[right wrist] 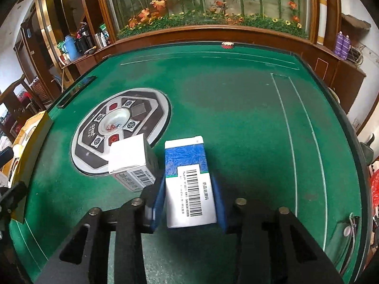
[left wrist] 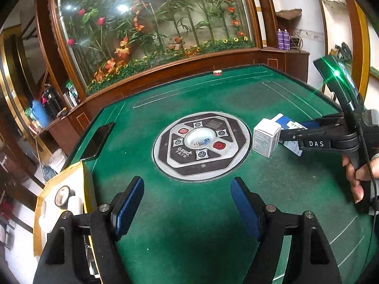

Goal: Organize rigid objects
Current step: 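Grasp the small white box with the left tool while the right tool grasps the blue-and-white medicine box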

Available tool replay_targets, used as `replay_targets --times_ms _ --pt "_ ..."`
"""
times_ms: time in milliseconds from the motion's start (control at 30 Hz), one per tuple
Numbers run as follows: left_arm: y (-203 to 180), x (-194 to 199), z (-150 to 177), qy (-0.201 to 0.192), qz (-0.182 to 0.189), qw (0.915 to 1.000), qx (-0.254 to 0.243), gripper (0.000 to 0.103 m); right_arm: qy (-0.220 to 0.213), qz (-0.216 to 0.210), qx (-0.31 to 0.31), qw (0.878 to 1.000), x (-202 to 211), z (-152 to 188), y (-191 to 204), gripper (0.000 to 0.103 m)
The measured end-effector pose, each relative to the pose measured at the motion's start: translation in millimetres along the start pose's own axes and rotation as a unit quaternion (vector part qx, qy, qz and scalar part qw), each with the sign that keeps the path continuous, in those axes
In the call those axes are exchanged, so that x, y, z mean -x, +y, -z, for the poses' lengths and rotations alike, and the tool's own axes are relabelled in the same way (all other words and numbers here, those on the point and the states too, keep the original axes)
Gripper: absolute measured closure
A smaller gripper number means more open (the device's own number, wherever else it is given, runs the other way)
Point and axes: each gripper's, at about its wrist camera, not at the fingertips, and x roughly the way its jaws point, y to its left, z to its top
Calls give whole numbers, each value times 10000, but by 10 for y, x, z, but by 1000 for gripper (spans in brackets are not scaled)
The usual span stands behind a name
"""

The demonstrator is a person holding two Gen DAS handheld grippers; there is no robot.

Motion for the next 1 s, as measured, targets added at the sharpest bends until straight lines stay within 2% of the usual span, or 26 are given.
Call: replay_targets --times_ms 333,467,667,767,867,1000 --pt "-162 -40 -50 -51 -274 9992 -291 24 48 74 230 9997 66 36 112 69" --pt "-223 -39 -80 -83 -298 9989 -363 19 -36 44 519 9986 128 72 256 69" --pt "-284 -108 -87 22 -311 9986 -433 17 -11 -338 745 9966 161 115 421 69" --pt "-290 -156 -100 133 -198 9990 -390 15 49 -543 725 9959 171 129 447 69" --pt "-291 -194 -103 163 -71 9994 -312 13 -23 -382 580 9976 214 104 374 69" --pt "-303 -292 -151 264 327 9990 -155 13 -14 -319 156 9994 232 54 194 69"
